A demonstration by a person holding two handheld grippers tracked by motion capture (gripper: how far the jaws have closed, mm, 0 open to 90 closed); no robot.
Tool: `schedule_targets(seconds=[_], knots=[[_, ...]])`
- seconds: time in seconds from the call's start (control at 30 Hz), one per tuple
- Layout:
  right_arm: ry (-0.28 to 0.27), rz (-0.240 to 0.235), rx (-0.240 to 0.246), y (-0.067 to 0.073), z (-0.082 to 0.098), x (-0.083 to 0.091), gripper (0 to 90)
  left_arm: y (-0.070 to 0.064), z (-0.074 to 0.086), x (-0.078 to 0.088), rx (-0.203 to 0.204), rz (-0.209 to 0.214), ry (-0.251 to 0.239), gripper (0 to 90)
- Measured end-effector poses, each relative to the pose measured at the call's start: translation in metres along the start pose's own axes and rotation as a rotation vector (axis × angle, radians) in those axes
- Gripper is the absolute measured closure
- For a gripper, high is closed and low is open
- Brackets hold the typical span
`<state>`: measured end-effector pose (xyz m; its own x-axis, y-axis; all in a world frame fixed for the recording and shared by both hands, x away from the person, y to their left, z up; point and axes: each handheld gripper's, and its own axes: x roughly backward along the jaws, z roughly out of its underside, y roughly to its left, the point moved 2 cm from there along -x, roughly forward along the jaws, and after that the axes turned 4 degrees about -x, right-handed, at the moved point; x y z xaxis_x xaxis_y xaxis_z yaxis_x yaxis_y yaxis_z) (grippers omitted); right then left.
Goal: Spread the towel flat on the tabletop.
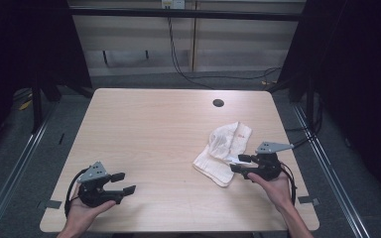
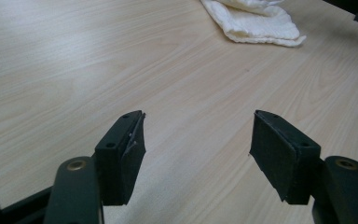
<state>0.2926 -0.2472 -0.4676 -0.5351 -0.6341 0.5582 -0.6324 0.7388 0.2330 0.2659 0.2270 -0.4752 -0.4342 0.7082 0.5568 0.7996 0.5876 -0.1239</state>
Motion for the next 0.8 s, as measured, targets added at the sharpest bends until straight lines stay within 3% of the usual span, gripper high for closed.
schedule_targets(seconds=[0.17, 0.27, 0.4, 0.63, 0.8], knots=[[0.024, -0.032, -0.021, -0.013, -0.012, -0.010, 44.4, 0.001, 0.000, -0.002, 0.003, 0.003, 0.010, 34.7], [0.049, -0.031, -0.035, -0.018, -0.010, -0.021, 44.4, 0.001, 0.000, -0.002, -0.001, -0.001, 0.015, 34.7], [0.104, -0.018, -0.017, -0.020, -0.006, -0.032, 40.5, 0.002, -0.002, -0.005, 0.006, -0.006, 0.012, 35.3], [0.132, -0.001, -0.017, -0.038, -0.022, -0.033, 38.5, 0.001, -0.003, -0.010, -0.006, -0.002, 0.031, 35.5], [0.142, -0.008, -0.014, -0.047, -0.014, -0.045, 35.8, 0.002, -0.003, -0.012, -0.009, 0.001, 0.040, 35.4]])
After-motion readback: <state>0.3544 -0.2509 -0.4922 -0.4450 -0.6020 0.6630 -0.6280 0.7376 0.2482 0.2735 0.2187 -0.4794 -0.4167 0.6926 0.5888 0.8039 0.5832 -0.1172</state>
